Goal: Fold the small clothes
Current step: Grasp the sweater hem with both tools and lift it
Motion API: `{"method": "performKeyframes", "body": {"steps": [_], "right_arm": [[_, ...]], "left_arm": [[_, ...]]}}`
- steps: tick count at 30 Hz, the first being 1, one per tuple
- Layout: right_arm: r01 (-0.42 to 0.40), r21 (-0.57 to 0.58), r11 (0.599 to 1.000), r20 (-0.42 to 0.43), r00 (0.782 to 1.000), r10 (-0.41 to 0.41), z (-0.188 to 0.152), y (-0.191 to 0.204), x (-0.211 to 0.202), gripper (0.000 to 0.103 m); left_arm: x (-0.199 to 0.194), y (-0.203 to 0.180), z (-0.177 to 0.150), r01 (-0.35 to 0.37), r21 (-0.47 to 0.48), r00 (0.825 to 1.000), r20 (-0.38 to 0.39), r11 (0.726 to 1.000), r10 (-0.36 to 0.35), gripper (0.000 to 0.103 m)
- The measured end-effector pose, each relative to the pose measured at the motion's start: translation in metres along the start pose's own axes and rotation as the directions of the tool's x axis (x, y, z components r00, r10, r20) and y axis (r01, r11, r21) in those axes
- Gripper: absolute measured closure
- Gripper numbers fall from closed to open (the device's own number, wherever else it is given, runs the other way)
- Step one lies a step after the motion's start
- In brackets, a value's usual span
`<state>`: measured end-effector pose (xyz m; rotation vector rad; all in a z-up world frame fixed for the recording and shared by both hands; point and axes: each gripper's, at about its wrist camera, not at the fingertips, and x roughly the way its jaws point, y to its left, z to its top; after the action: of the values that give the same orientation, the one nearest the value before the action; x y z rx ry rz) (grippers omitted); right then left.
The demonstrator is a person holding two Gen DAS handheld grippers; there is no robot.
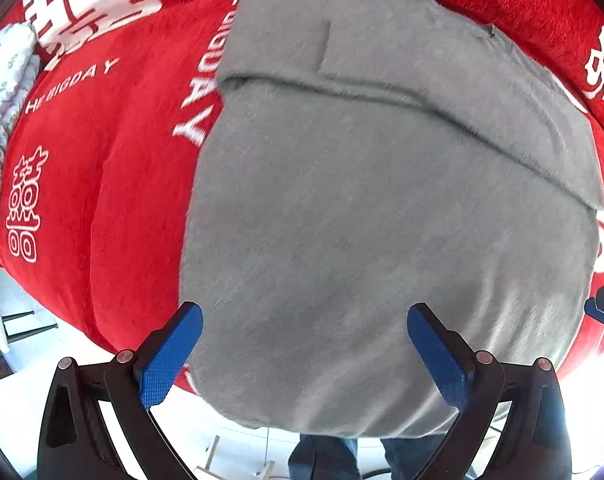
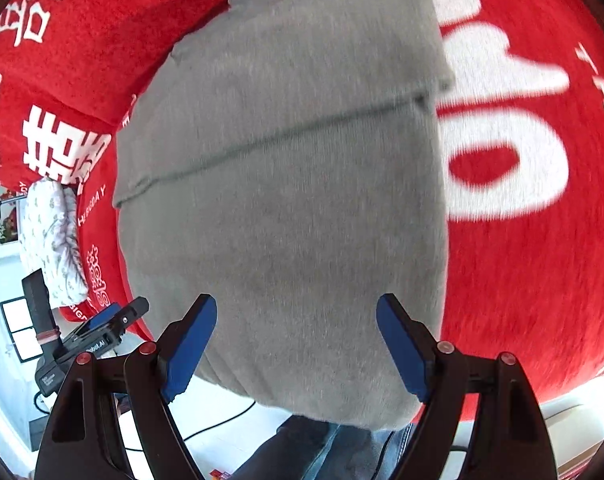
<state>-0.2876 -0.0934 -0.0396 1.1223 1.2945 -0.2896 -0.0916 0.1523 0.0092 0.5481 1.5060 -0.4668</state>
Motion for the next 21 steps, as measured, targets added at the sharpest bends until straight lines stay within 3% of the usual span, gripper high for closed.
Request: {"method": "performKeyframes", "body": {"steps": [6, 12, 17, 21], "right_arm": [[0.006, 0.011, 1.0, -0.055, 0.998, -0.006, -0.057, -0.007, 0.018, 0.018], [0.032, 0.04, 0.999, -0.153, 0.988, -0.026, -0.121, -0.038, 0.051, 0.018], [0.069, 0.051, 0.996, -0.16, 0.985, -0.06, -0.145, -0.06, 0.08, 0.018], [0.051, 0.03, 0.998, -0.128, 0.991, -0.047, -0.147, -0.066, 0.1, 0.018]], "left_arm": [[0.016, 0.045, -0.044, 0.02, -0.001, 1.0, -0.019, 1.0, -0.02, 0.001], [0.055, 0.074, -0.09, 0.027, 0.021, 0.995, -0.097, 0.999, -0.025, 0.001], [0.076, 0.075, -0.105, 0.074, 0.031, 0.993, -0.099, 0.997, -0.071, 0.001], [0.075, 0.071, -0.114, 0.098, 0.038, 0.992, -0.078, 0.994, -0.094, 0.001]]}}
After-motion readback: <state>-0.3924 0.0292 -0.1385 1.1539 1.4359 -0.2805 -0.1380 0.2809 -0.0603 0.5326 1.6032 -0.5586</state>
